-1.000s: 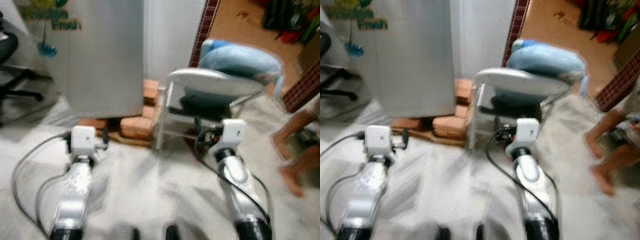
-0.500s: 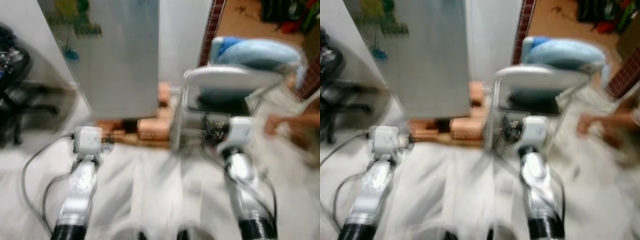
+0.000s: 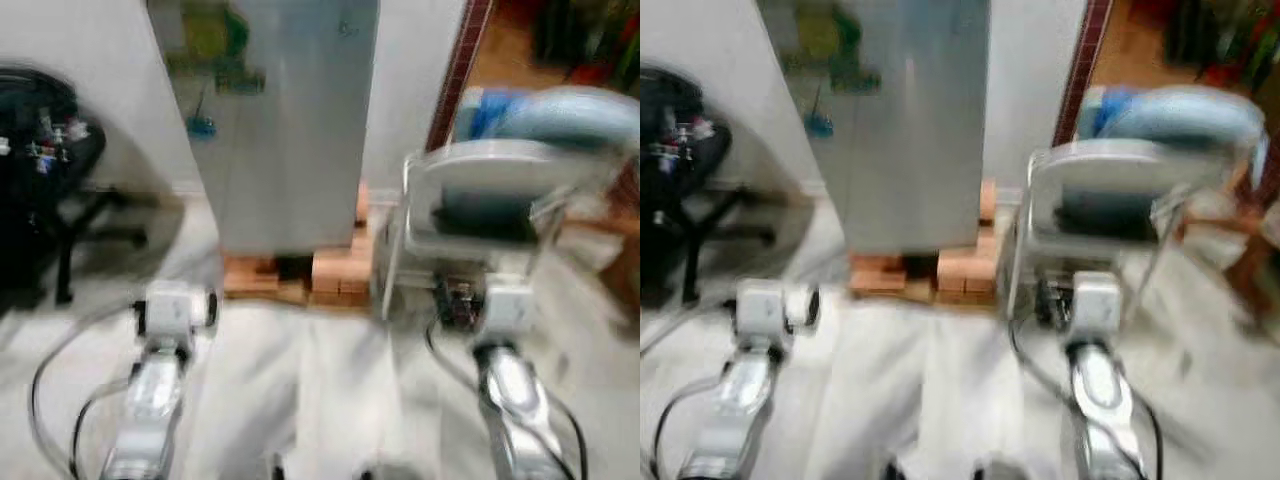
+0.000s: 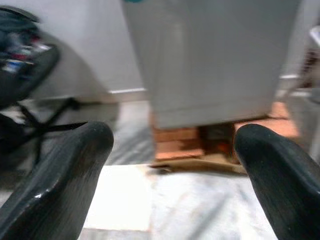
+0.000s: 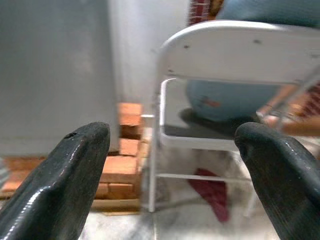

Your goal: Restocking fridge

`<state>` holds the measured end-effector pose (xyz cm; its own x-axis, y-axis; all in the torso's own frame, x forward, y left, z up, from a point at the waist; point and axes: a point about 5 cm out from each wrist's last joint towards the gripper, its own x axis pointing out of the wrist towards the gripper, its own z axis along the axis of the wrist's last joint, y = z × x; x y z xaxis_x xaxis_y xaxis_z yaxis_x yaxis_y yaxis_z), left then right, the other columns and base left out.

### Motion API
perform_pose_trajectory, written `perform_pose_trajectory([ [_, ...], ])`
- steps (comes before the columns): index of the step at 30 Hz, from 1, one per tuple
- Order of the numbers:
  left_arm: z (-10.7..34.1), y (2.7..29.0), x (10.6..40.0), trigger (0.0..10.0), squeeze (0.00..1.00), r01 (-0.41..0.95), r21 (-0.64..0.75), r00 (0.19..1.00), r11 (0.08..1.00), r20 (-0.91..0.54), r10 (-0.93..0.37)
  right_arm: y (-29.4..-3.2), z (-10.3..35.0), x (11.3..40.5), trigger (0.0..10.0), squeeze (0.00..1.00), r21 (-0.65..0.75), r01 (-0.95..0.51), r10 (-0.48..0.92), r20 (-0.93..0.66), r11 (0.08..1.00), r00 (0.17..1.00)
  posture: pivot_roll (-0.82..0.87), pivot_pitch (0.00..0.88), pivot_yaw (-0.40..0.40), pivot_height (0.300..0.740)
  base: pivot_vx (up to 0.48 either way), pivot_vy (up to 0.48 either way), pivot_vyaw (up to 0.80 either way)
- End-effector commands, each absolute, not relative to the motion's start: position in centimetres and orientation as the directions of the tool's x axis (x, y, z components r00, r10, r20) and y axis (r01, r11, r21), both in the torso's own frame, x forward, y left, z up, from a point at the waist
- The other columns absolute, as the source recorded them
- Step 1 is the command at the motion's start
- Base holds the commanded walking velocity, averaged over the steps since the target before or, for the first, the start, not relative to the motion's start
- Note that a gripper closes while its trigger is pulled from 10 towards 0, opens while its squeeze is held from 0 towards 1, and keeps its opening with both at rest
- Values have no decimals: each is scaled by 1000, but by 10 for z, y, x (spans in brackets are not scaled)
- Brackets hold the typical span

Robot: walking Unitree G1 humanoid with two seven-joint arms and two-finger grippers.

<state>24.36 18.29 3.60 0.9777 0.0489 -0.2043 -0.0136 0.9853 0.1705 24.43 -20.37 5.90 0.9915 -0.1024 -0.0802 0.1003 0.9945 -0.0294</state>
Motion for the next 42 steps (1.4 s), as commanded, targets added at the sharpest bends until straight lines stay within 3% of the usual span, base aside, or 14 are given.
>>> perform_pose_trajectory([
  [1,47,191,247,10000,0,-30,194,985,981,-163,62,-192,63,250,10000,0,22,81,-80,-68,996,994,23,35,-3,740,0,480,0],
  [8,54,193,255,10000,0,-48,191,988,980,-135,75,-175,73,258,10000,0,6,19,-19,-20,1000,1000,25,44,0,740,0,480,0],
  [10,57,194,258,10000,0,-51,195,989,979,-125,76,-169,75,259,10000,0,74,-32,34,-24,997,999,28,48,0,740,0,480,0],
  [42,70,193,271,10000,0,-12,133,996,991,-84,23,-170,86,272,10000,0,5,-11,11,25,1000,1000,40,75,0,740,0,476,-800],
])
